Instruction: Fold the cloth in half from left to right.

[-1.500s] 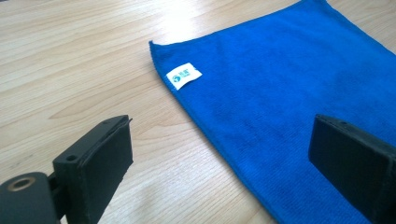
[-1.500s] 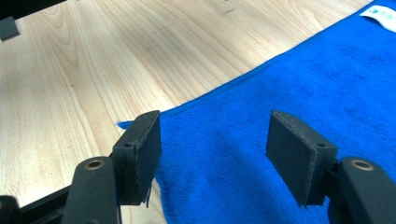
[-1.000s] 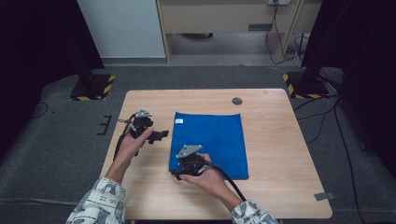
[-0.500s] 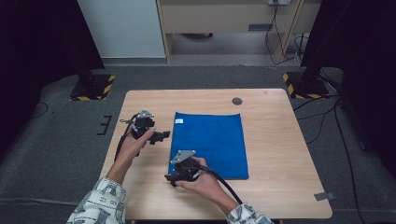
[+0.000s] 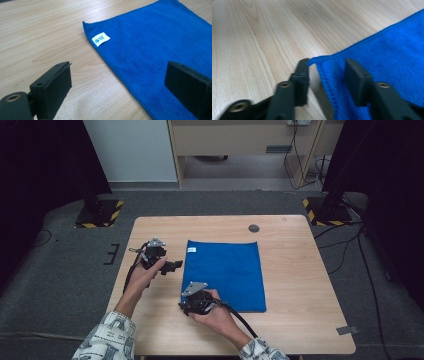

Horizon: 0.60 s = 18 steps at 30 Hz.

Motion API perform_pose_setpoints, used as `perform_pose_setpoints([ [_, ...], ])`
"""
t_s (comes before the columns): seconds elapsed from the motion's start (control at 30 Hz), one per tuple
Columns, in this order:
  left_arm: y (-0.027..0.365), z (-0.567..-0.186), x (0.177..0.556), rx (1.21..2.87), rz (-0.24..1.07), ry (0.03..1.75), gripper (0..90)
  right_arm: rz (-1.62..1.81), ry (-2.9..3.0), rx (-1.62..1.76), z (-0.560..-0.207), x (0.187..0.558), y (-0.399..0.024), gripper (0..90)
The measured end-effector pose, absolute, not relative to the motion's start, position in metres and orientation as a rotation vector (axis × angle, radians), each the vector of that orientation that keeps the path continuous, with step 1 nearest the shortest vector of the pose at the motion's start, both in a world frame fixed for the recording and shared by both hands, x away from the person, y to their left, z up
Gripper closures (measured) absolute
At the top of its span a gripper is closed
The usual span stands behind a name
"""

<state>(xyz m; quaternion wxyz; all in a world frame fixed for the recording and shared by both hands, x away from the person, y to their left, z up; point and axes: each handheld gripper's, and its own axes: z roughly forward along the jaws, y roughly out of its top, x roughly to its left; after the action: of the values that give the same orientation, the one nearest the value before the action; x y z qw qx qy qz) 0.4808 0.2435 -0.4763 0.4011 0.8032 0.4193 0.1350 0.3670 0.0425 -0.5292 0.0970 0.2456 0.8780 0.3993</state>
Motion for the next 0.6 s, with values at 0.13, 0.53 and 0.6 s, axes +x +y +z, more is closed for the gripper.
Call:
perform_pose_setpoints([
  [0.13, 0.242, -0.478, 0.482, 2.033, 0.339, 1.066, 7.7, 1.214, 2.587, 0.730, -0.527, 0.368, 0.041, 76.6],
  [0.53, 0.239, -0.483, 0.492, 2.008, 0.351, 1.061, 16.0, 1.276, 2.613, 0.727, -0.521, 0.359, 0.041, 88.7],
  [0.6, 0.236, -0.485, 0.496, 2.036, 0.368, 1.070, 17.9, 1.279, 2.627, 0.720, -0.521, 0.356, 0.043, 88.7],
])
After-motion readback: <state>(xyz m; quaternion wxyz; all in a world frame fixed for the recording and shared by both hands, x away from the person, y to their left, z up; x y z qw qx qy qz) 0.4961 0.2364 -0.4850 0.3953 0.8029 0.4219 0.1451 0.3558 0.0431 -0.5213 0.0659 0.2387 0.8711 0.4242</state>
